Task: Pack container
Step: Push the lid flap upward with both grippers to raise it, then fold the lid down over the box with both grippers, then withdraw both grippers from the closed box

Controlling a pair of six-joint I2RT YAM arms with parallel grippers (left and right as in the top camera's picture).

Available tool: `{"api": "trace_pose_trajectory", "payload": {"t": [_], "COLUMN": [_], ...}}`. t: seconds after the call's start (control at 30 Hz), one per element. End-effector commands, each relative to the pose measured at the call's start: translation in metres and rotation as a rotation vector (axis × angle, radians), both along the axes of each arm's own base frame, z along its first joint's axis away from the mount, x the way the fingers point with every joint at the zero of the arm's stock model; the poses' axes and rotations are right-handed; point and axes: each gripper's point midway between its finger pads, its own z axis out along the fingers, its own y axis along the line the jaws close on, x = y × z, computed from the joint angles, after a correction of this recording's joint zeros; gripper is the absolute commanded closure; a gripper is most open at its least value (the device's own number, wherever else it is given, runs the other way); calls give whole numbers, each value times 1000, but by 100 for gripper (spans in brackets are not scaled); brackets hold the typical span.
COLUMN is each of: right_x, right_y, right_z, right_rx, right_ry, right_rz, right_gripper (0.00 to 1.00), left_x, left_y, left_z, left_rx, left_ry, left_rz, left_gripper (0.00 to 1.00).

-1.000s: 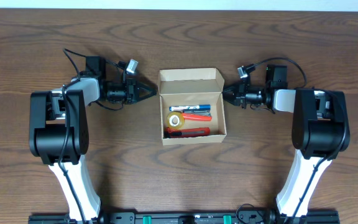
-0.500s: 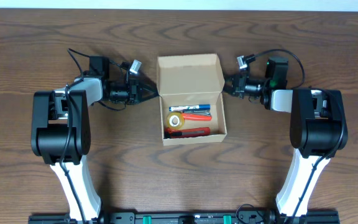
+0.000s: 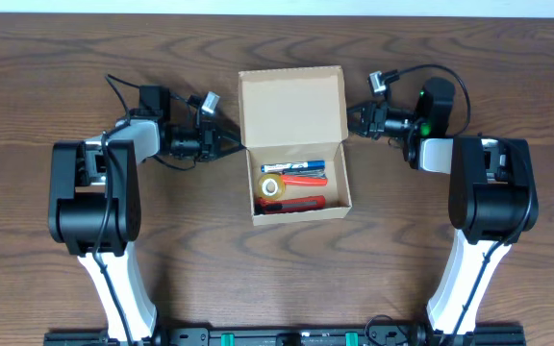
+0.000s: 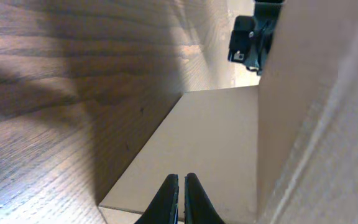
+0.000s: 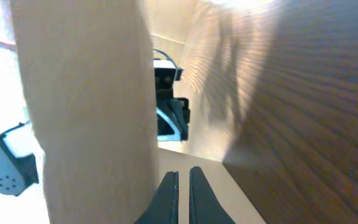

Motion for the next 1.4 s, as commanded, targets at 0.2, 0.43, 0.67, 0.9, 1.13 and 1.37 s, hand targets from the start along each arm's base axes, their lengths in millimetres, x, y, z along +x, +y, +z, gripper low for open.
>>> {"api": "trace_pose_trajectory", "payload": {"t": [0.2,0.43,0.67,0.9,1.13,1.37], "right_x": [-10,-27,-33,-43,-67,-101], "right_y": [6,15,16,21,32,50], "right_z": [28,53,71,105,161,206], "right_rx": [48,46,42,39,33,30], "right_ry": [22,-52,-78,-134,-261,-491], "right_rz": [81,157,167,182,216,272], "right_gripper": [98,98,98,98,98,96], "left_x": [6,-2,-16,-37,-58,-70], "left_y": [-1,-7,-12,-4,16,76], "left_z": [60,69,79,112,132,126], "left_rx": [28,51,160,241,423,829], "left_ry": [-157,-151,-204,-273,-329,-332], "left_rz": [8,-4,-26,-25,17,143], "left_gripper": [94,94,94,94,94,90]}}
